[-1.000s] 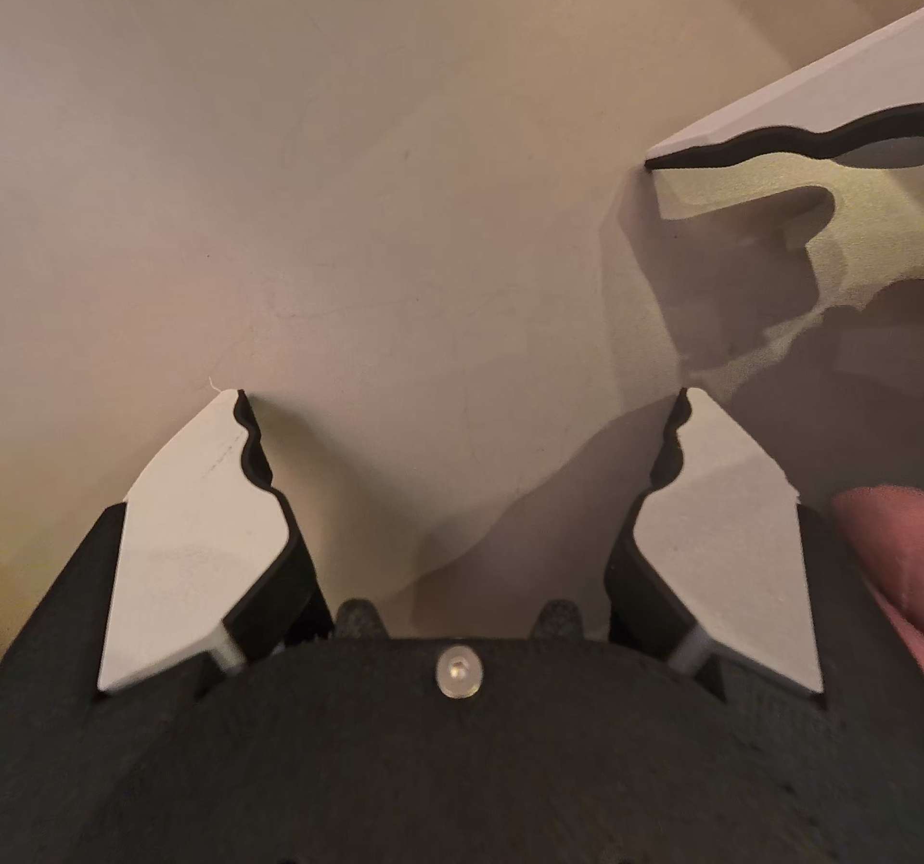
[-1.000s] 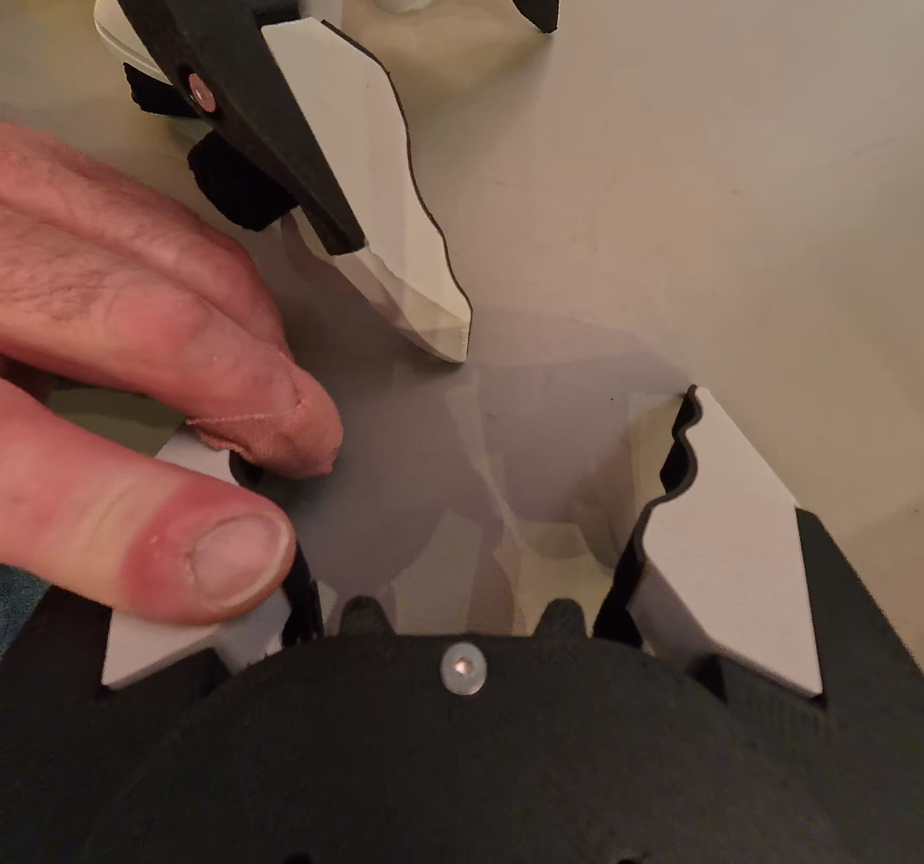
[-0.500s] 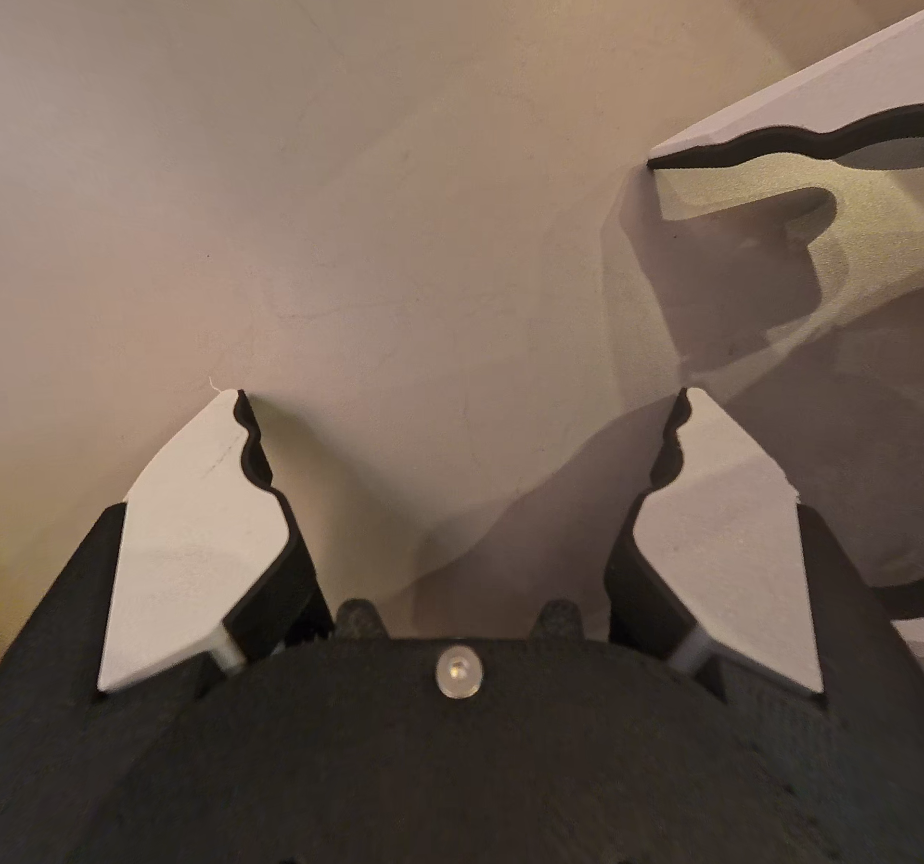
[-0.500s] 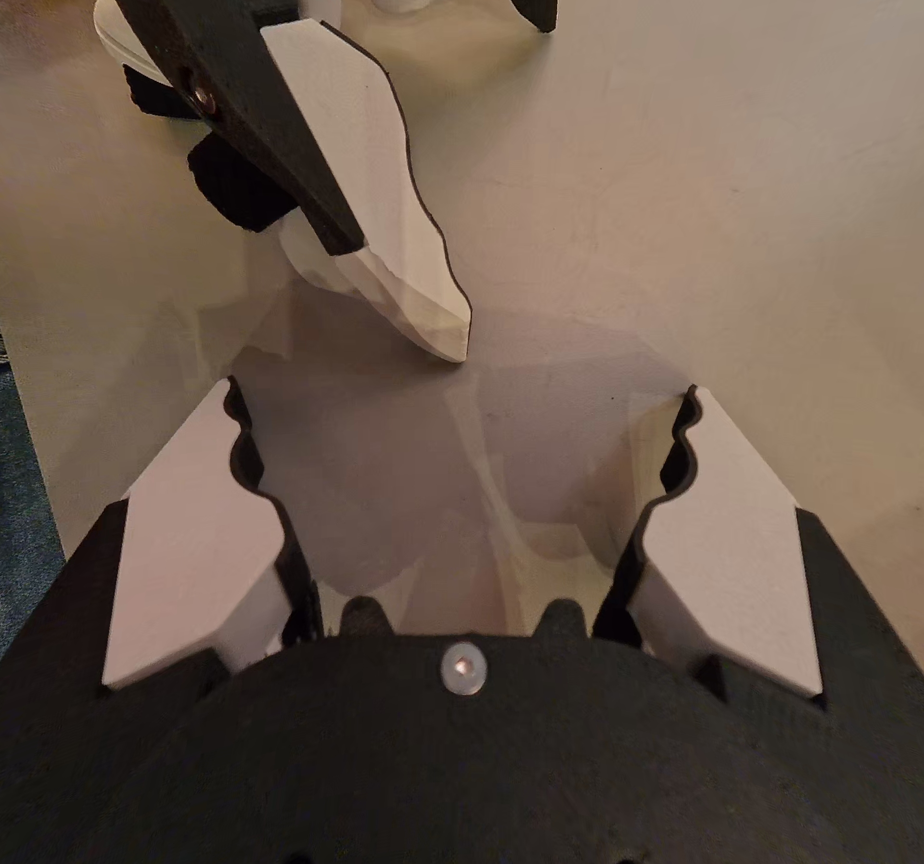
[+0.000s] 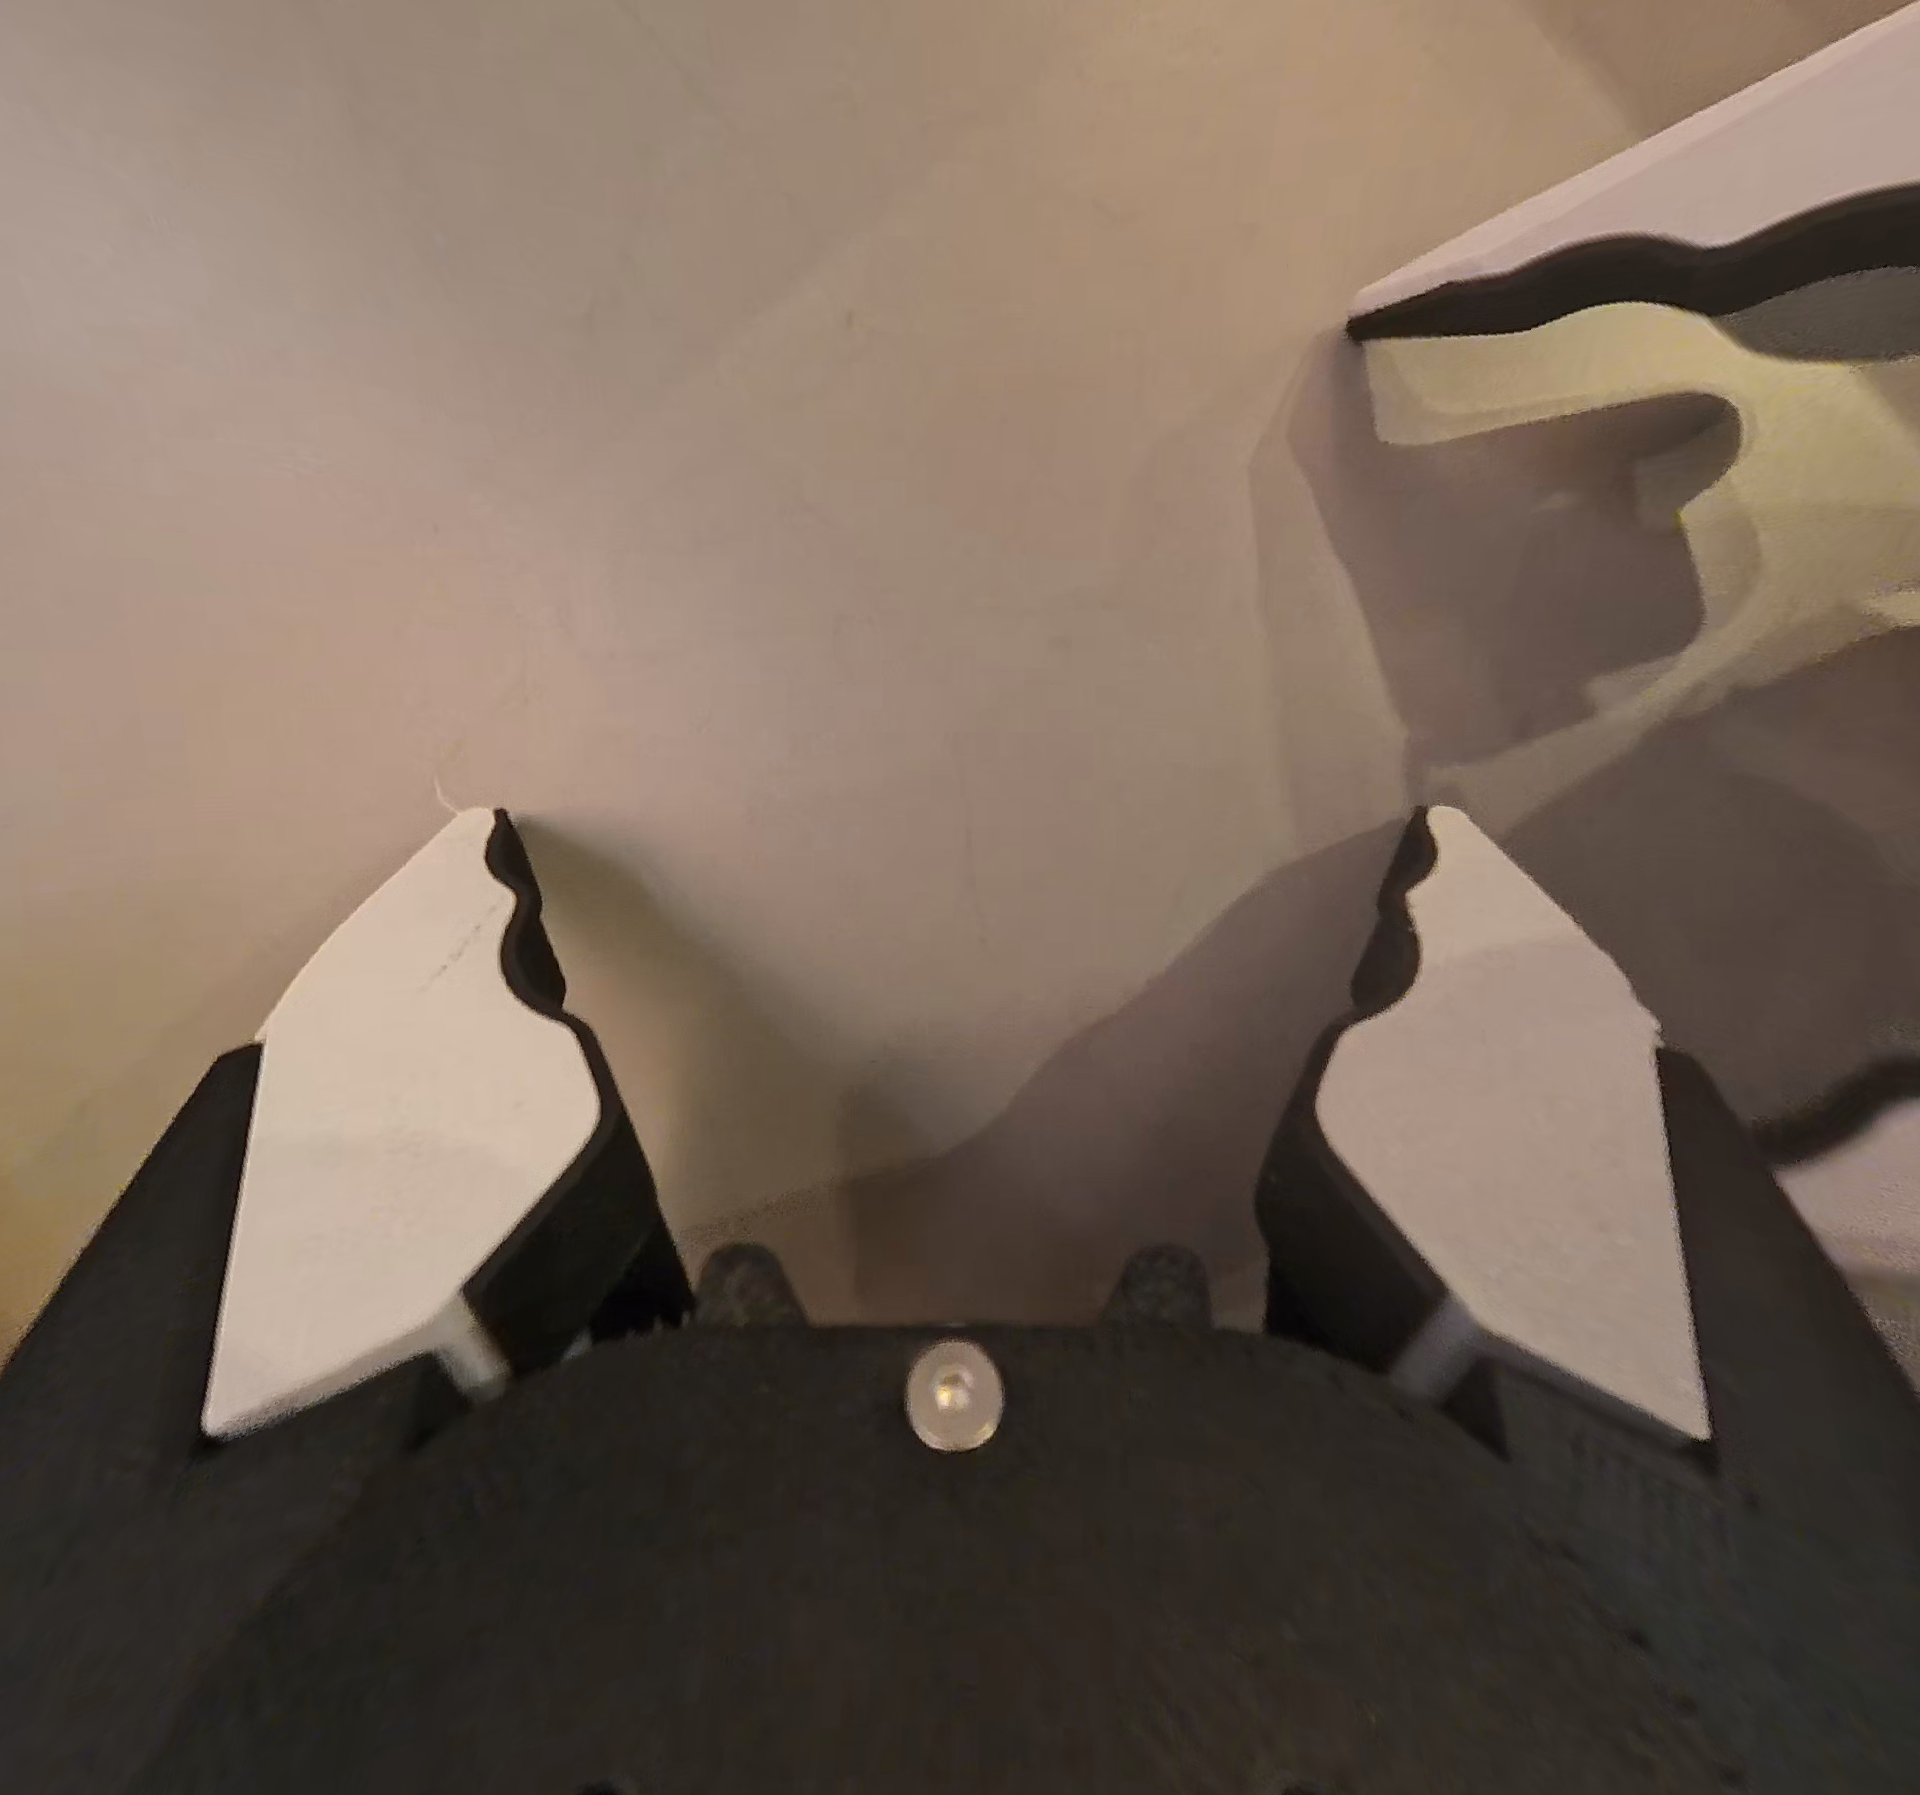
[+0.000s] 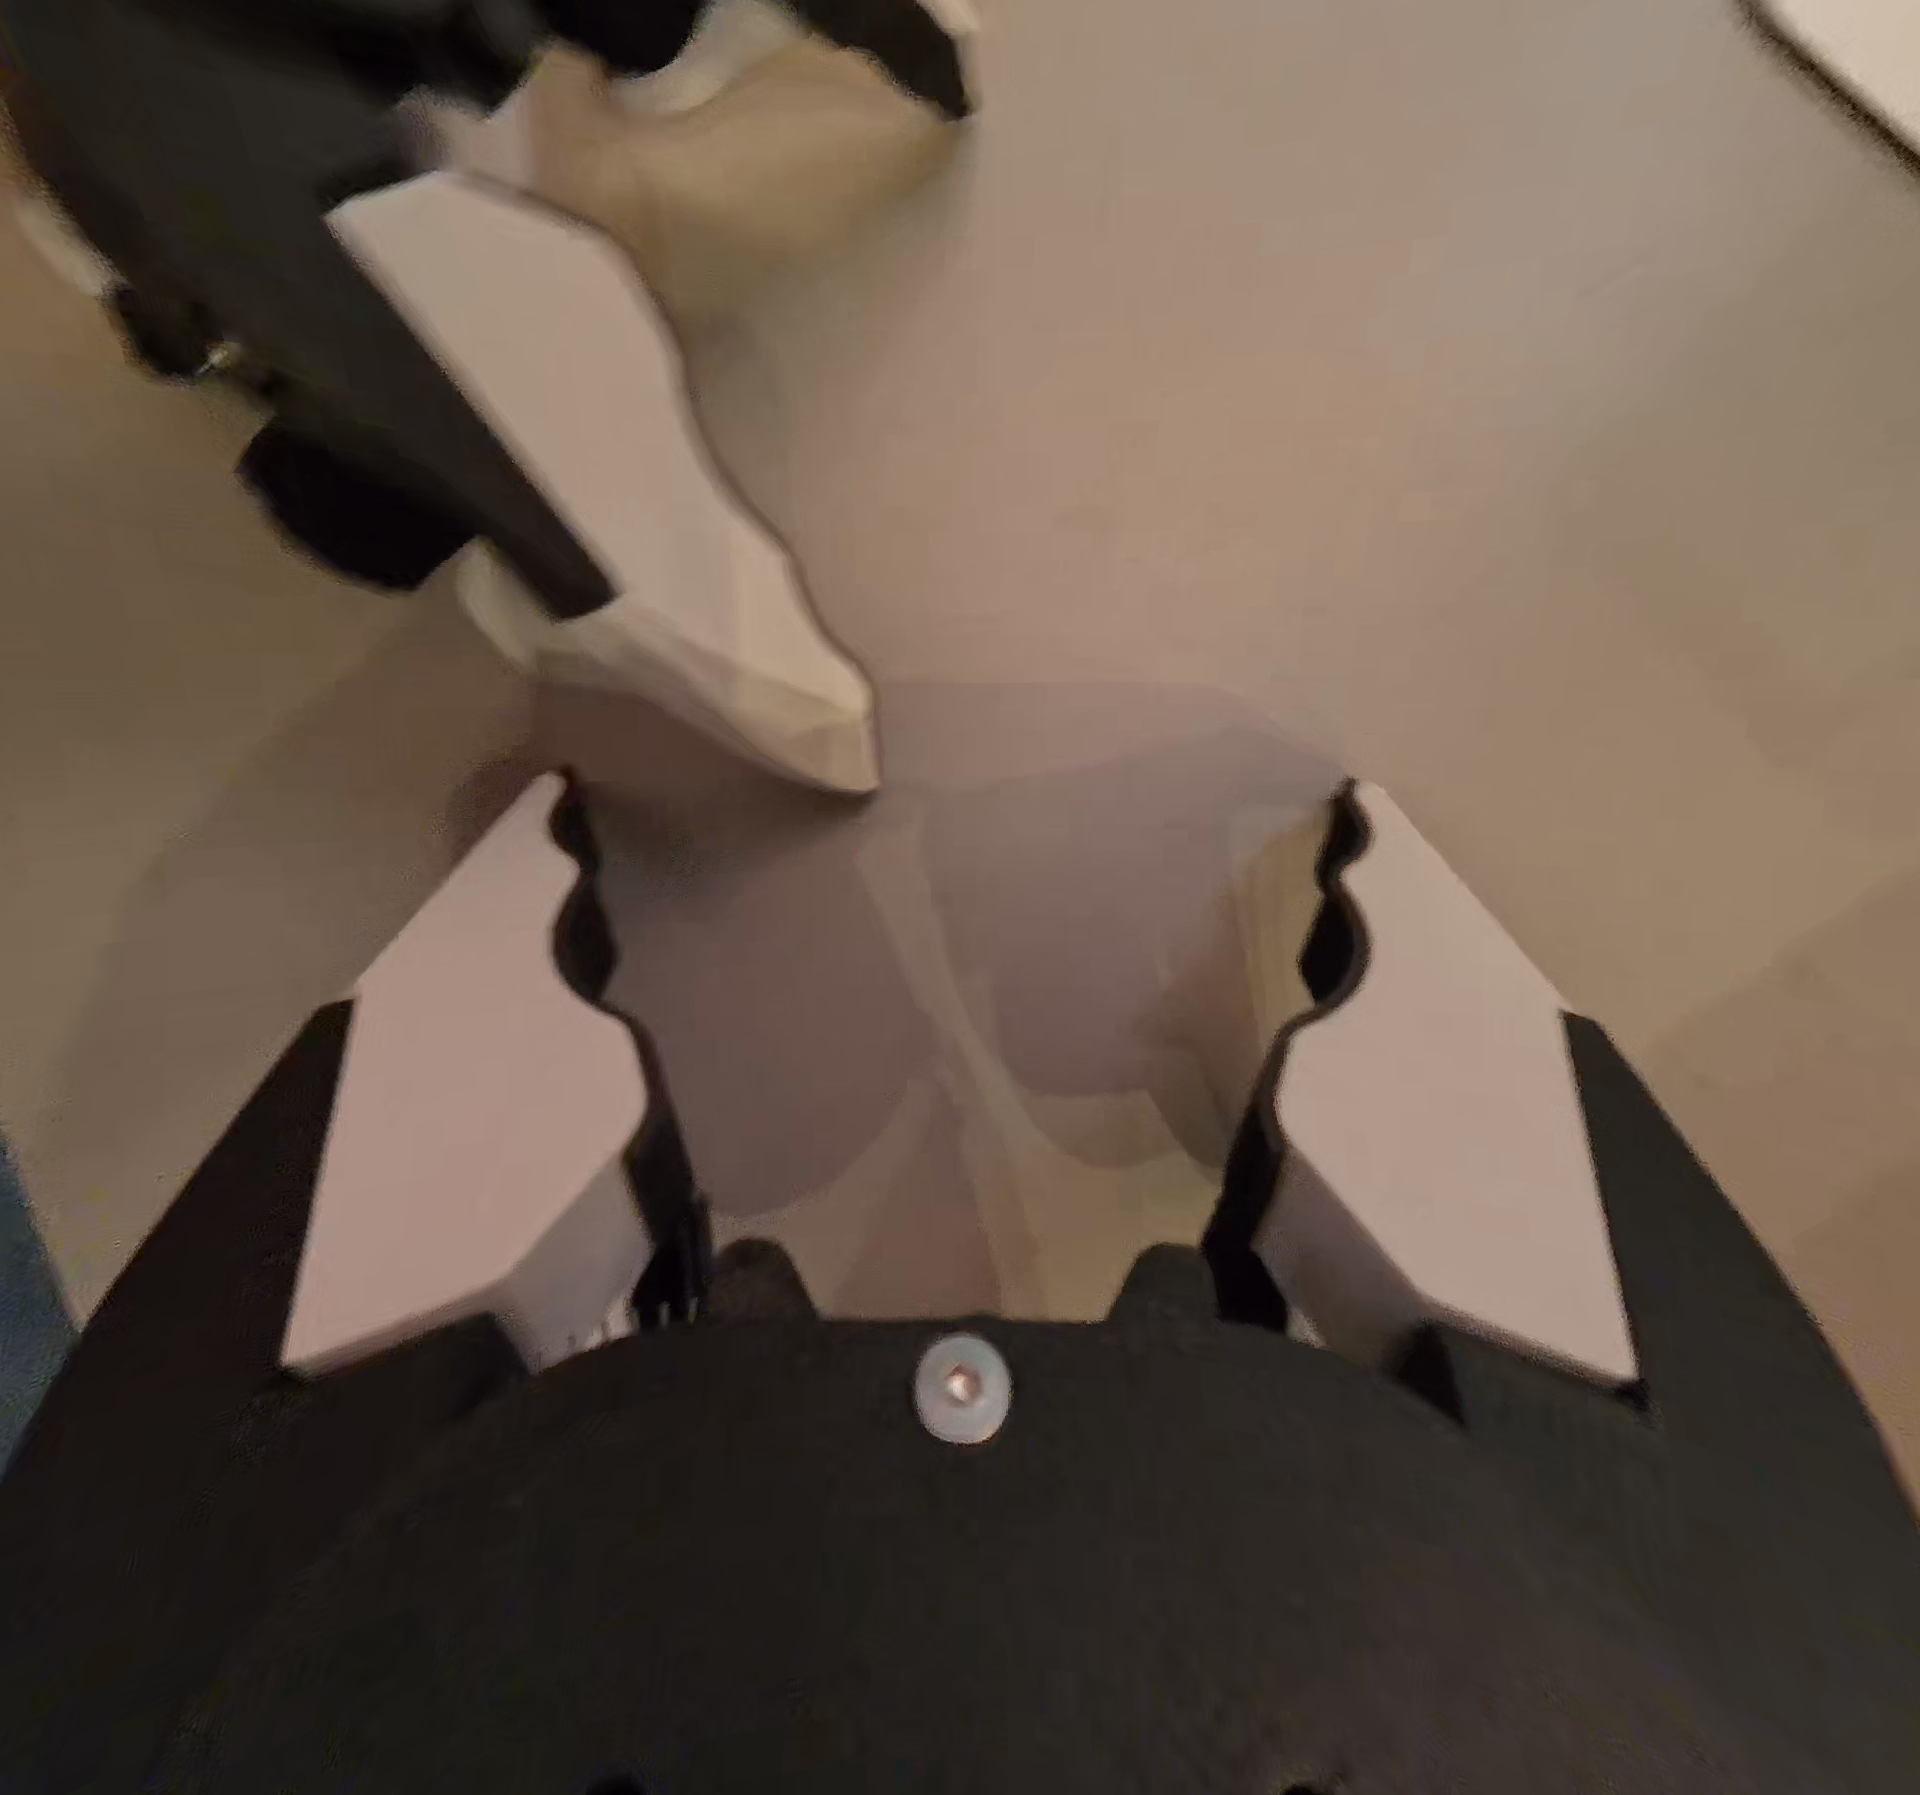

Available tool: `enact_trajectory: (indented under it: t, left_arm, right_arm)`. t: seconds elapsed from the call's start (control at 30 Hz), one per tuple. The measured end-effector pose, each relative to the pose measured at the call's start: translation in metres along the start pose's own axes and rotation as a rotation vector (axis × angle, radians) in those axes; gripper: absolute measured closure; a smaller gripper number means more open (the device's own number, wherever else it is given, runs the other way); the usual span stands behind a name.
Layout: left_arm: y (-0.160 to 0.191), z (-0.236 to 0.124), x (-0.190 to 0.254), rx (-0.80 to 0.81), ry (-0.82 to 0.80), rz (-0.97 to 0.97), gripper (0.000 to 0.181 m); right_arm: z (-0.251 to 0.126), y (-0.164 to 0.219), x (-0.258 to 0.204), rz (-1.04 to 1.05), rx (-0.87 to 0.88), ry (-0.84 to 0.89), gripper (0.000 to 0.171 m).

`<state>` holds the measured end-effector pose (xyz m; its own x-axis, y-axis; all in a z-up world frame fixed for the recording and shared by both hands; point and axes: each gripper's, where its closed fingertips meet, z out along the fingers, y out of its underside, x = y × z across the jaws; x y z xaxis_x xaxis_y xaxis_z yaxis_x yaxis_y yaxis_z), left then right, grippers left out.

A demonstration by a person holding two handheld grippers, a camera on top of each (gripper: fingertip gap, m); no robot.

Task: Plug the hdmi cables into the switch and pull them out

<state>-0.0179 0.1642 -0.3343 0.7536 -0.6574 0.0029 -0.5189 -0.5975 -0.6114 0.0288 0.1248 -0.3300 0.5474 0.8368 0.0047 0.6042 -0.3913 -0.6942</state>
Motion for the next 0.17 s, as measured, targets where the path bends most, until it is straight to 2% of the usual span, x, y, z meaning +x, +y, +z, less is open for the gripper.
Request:
enact_trajectory:
  t: [0.07, 0.17]
  left_arm:
    - [0.000, 0.000, -0.001, 0.001, -0.016, -0.021, 0.035]
    - [0.000, 0.000, -0.017, 0.001, -0.128, -0.167, 0.035]
  right_arm:
    - [-0.001, -0.004, 0.016, 0.065, 0.024, 0.060, 0.055]
    - [0.000, -0.005, 0.037, 0.147, 0.023, 0.145, 0.051]
